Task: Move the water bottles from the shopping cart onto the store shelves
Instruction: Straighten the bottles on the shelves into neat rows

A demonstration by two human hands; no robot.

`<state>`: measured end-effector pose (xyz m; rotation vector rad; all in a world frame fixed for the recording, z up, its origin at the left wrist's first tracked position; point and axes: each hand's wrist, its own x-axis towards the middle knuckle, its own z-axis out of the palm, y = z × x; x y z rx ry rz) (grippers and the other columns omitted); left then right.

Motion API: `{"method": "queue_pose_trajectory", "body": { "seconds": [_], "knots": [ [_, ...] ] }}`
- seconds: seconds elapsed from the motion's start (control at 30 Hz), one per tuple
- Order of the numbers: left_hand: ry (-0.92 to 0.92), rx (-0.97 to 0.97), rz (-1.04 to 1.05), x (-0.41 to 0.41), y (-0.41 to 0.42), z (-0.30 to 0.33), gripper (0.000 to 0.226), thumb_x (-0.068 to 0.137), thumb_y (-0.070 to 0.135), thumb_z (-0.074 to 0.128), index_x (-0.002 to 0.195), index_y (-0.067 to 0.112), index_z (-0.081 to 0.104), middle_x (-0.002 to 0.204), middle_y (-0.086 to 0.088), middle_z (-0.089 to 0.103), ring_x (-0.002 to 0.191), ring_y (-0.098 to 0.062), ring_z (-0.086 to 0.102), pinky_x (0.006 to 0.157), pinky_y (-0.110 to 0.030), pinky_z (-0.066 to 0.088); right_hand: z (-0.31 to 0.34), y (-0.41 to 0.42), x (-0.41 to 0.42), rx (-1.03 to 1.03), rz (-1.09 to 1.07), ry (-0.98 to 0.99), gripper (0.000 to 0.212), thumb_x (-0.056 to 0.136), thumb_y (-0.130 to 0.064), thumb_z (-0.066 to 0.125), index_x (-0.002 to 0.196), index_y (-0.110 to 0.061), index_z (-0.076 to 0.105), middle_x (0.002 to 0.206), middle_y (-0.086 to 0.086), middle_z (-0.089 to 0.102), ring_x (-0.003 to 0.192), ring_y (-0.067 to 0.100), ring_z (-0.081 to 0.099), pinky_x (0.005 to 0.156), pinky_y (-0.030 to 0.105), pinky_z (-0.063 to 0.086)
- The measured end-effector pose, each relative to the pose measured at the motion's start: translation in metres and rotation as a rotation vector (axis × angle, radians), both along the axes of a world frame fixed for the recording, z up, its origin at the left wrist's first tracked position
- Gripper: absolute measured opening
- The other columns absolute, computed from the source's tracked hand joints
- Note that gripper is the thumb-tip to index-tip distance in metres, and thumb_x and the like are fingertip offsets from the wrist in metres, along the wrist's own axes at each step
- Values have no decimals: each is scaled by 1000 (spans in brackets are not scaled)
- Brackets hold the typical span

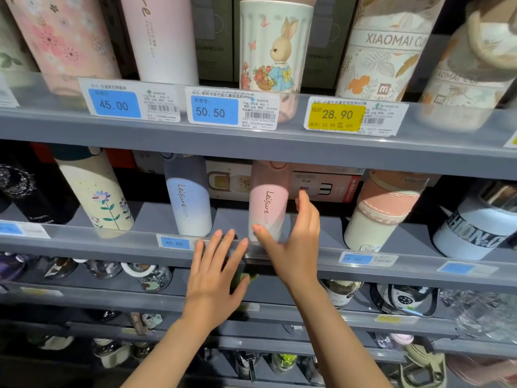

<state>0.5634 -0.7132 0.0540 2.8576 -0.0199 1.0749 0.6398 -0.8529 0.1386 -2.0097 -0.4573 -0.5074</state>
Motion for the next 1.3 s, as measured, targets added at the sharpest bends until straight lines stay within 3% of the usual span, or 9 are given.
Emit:
{"method": "queue_pose_trajectory", "body": {
  "seconds": [0.1, 0.27, 0.43, 0.53, 0.7, 0.83, 0.97, 1.1, 1.3],
  "knots": [
    [-77, 72, -78, -4, -30, -7, 66, 88, 35, 54, 149, 19, 33, 154, -7, 32, 143, -29, 29, 119, -52, 17, -1, -35, -4, 2, -32, -77, 84, 80, -51, 67, 145, -9, 33, 139, 11, 43, 129, 27, 41, 104, 49, 41],
    [-96, 96, -256, 23, -90, -3, 82, 84, 31, 52, 156, 23, 13, 162, -2, 13, 150, -23, 13, 121, -51, 7, -3, -98, -4, 85, -228, -141, 69, 83, -43, 64, 139, -8, 41, 129, 10, 49, 120, 26, 48, 98, 46, 43],
    [-46, 155, -243, 58, -112, 13, 73, 84, 35, 49, 151, 19, 25, 154, -6, 31, 142, -25, 29, 120, -50, 6, -4, -149, 3, 102, -349, -37, 78, 79, -45, 67, 143, -15, 35, 138, 6, 43, 129, 23, 42, 103, 50, 40],
    [5, 213, -203, 68, -115, 11, 72, 83, 43, 50, 148, 17, 34, 150, -5, 39, 138, -26, 35, 118, -51, 6, 0, -162, 11, 105, -354, 33, 83, 80, -33, 75, 147, -21, 29, 144, 3, 38, 133, 18, 36, 108, 47, 37],
    [-8, 326, -180, 74, -109, 6, 75, 83, 49, 49, 149, 15, 33, 150, -8, 39, 135, -27, 37, 115, -52, 14, 12, -158, 33, 148, -293, 60, 91, 77, -39, 75, 150, -29, 21, 142, -15, 28, 137, 12, 31, 112, 37, 32],
    [-60, 356, -156, 78, -108, -1, 82, 81, 49, 55, 151, 17, 27, 151, -7, 37, 134, -26, 38, 114, -53, 17, 11, -144, 50, 211, -255, 127, 105, 72, -40, 79, 152, -24, 13, 155, -4, 24, 143, 15, 25, 116, 40, 27],
    [-125, 379, -143, 81, -107, -7, 85, 79, 49, 57, 152, 17, 27, 148, -7, 39, 132, -24, 40, 113, -52, 19, 2, -132, 59, 212, -290, 182, 105, 64, -58, 72, 148, -25, 19, 146, 3, 42, 132, 23, 43, 104, 48, 40],
    [-144, 410, -145, 82, -106, -12, 84, 80, 50, 53, 152, 16, 24, 146, -9, 40, 131, -25, 41, 113, -52, 17, -3, -124, 57, 173, -381, 104, 96, 74, -45, 79, 149, -17, 26, 142, 3, 47, 128, 22, 46, 99, 47, 44],
    [-109, 399, -177, 80, -105, -12, 82, 81, 47, 49, 152, 15, 24, 148, -10, 38, 132, -27, 39, 115, -53, 13, -4, -113, 54, 183, -493, 30, 94, 71, -47, 75, 147, -14, 30, 144, 2, 45, 127, 22, 46, 101, 54, 41]
  ]
}}
